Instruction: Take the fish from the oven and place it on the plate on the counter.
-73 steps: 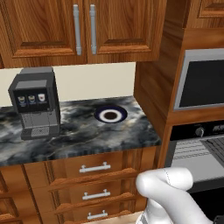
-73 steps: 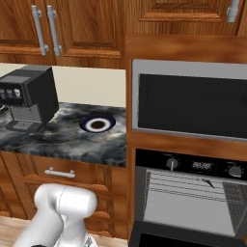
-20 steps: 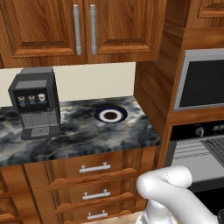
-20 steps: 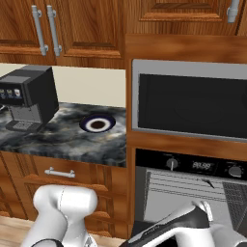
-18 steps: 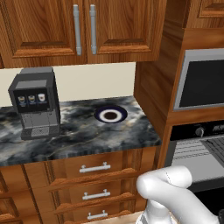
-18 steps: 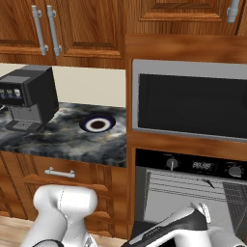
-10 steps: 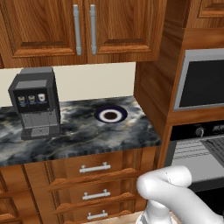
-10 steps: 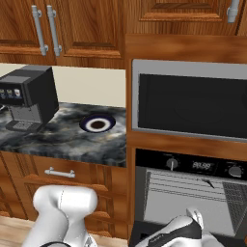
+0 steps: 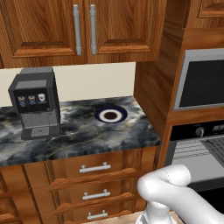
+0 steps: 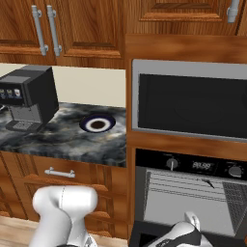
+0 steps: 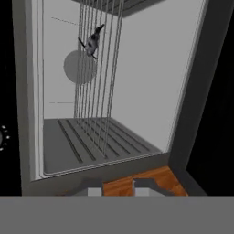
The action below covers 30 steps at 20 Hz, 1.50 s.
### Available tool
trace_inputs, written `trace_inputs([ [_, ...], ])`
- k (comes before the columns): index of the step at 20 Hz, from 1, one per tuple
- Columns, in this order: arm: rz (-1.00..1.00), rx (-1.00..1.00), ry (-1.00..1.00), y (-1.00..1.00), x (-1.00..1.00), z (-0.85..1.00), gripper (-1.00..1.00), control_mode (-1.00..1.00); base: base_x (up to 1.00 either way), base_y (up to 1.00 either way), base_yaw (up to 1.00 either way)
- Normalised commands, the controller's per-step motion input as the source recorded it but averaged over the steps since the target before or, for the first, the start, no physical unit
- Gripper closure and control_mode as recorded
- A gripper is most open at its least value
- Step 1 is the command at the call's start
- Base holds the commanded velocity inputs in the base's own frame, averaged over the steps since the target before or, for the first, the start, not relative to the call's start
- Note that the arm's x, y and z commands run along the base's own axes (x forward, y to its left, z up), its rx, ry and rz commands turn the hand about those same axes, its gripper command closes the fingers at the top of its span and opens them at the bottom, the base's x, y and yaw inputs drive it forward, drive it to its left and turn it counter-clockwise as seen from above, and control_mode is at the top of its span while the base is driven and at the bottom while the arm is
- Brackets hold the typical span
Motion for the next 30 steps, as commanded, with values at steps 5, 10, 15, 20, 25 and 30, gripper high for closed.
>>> trace_inputs([
  [5,0.0,0.11,0.0,0.0,0.32,-0.48,-1.0,-1.0,0.0,0.0,0.0],
  [10,0.0,0.1,0.0,-0.02,0.42,-0.45,-1.0,-1.0,0.0,0.0,0.0],
  [15,0.0,0.1,-0.04,-0.15,0.57,-0.4,-1.0,-1.0,0.0,0.0,0.0],
  [20,0.0,0.14,-0.09,-0.29,0.68,-0.28,-1.0,-1.0,0.0,0.0,0.0],
  [25,0.0,0.18,-0.1,-0.3,0.67,-0.2,-1.0,-1.0,0.0,0.0,0.0],
  [30,0.0,0.18,-0.04,-0.34,0.32,-0.1,-1.0,-1.0,0.0,0.0,0.0],
])
